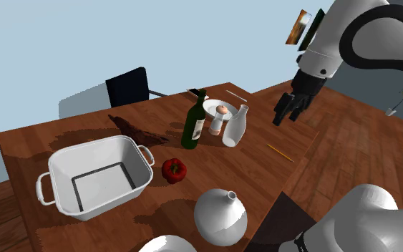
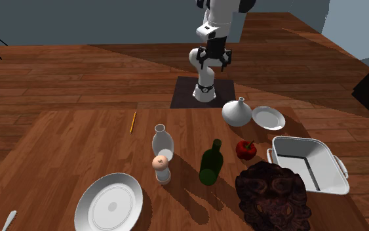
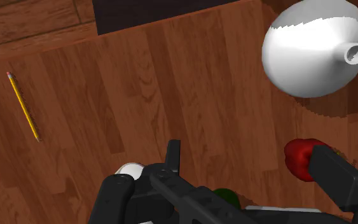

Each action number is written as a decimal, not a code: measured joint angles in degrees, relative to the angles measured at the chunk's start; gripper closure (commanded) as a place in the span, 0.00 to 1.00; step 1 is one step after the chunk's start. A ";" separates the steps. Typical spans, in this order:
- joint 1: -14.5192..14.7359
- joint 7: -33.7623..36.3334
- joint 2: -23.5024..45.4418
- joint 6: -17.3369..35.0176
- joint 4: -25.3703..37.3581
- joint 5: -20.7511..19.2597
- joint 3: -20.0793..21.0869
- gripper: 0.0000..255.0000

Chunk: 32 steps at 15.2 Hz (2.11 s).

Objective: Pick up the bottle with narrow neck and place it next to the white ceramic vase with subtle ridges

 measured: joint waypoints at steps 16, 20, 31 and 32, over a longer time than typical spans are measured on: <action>-3.02 -10.61 23.18 18.61 6.72 -3.53 -9.79 0.00; -3.62 -14.12 31.56 22.31 12.00 -2.57 -12.32 0.00; -5.94 -21.99 50.42 28.00 25.83 2.73 -15.90 0.00; -5.97 -22.08 50.89 28.58 25.71 2.88 -15.89 0.00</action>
